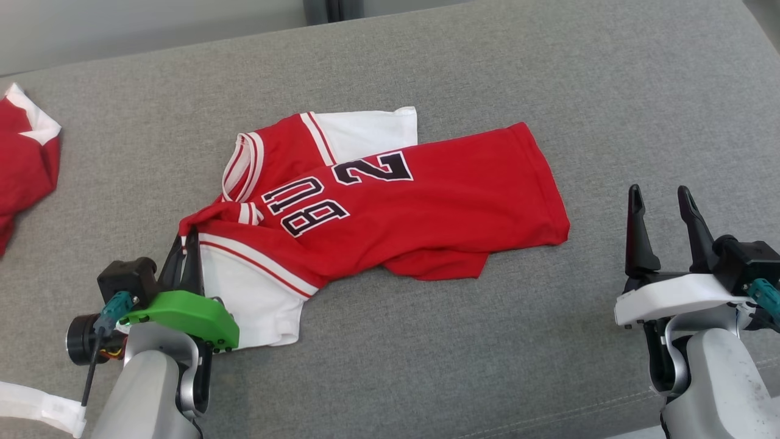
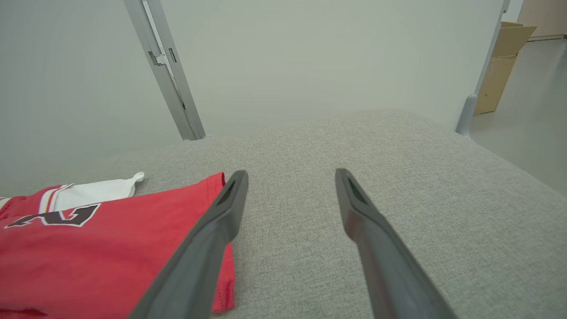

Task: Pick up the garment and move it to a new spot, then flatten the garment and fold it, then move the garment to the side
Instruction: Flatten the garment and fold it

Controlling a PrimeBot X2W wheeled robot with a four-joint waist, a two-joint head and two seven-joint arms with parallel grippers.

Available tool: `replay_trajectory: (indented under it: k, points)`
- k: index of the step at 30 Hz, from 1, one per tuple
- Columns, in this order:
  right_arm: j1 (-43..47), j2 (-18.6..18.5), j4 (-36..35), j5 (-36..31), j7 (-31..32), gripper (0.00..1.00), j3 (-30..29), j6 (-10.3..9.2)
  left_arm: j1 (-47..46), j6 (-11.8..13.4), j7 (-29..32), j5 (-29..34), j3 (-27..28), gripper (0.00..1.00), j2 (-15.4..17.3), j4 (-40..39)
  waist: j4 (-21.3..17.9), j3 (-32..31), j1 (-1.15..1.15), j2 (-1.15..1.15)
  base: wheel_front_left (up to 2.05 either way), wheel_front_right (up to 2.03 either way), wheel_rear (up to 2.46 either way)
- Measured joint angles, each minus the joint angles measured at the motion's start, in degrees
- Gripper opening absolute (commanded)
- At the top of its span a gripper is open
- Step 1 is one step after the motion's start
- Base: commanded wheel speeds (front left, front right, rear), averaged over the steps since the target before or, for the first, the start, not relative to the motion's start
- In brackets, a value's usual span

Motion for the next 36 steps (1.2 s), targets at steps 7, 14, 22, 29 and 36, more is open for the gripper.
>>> replay_trajectory:
  k: [7,14,22,29,36]
  points:
    - [-0.13,0.01,0.78,0.48,0.00,1.00,1.09,0.00,-1.84,-1.89,-3.99,0.02,0.00,1.00,-1.26,3.65,0.74,-0.24,0.00,0.00,0.00,0.00,0.00]
    - [0.24,0.00,1.47,0.13,0.00,1.00,2.60,0.00,1.70,-2.80,-4.75,0.89,2.29,1.00,-2.19,-1.72,2.26,-2.38,0.00,0.00,0.00,0.00,0.00]
    - [0.76,0.01,3.56,-0.26,0.00,1.00,5.70,0.00,10.92,-3.26,-4.83,3.71,4.71,1.00,-3.81,-9.07,3.98,-6.19,0.00,0.00,0.00,0.00,0.00]
    - [3.08,0.01,5.13,0.25,0.00,1.00,8.79,0.00,18.47,-2.87,-4.83,3.97,5.75,1.00,-5.69,-11.82,5.20,-9.72,0.00,0.00,0.00,0.00,0.00]
    - [4.72,0.01,5.94,1.68,0.00,1.00,12.45,0.00,22.31,-2.20,-4.83,3.88,6.24,1.00,-6.57,-12.92,5.34,-12.55,0.00,0.00,0.00,0.00,0.00]
